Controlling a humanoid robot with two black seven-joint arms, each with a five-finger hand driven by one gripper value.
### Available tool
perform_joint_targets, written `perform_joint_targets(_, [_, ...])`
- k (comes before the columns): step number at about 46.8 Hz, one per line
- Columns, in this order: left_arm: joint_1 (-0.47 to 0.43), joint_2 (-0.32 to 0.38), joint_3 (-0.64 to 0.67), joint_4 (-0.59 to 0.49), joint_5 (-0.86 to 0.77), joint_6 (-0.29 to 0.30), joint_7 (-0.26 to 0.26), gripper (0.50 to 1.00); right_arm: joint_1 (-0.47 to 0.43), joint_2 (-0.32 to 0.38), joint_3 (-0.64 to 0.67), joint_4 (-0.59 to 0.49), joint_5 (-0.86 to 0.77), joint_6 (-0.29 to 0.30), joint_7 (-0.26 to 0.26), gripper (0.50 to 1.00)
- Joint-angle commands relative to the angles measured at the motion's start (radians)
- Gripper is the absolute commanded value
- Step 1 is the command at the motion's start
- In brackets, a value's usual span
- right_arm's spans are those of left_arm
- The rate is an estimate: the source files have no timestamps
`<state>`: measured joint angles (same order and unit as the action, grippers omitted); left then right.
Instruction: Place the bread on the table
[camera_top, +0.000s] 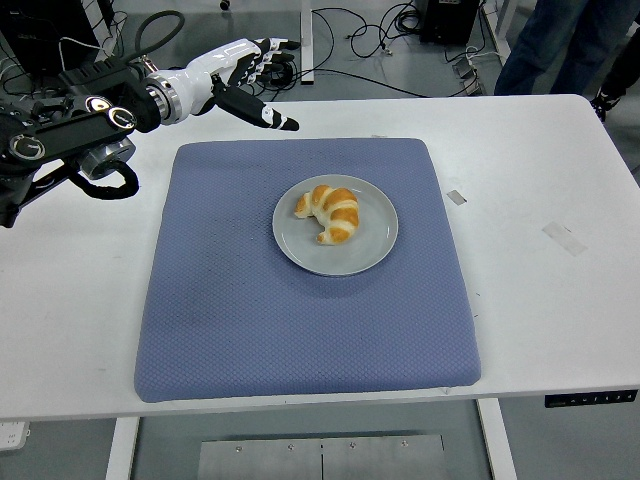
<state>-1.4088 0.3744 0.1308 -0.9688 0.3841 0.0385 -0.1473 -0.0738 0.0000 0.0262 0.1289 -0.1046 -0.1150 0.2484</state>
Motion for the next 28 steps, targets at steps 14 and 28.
perform_joint_targets(14, [-0.004,-0.003,0.076,-0.007,0.137,-0.008,0.009,0.978,0.000,0.000,0.000,0.000,0.000,0.000,0.000,1.000])
perform_joint_targets(28, [-0.004,-0.040,0.110,-0.007,0.211,-0.045,0.015,0.978,0.000,0.000,0.000,0.000,0.000,0.000,0.000,1.000])
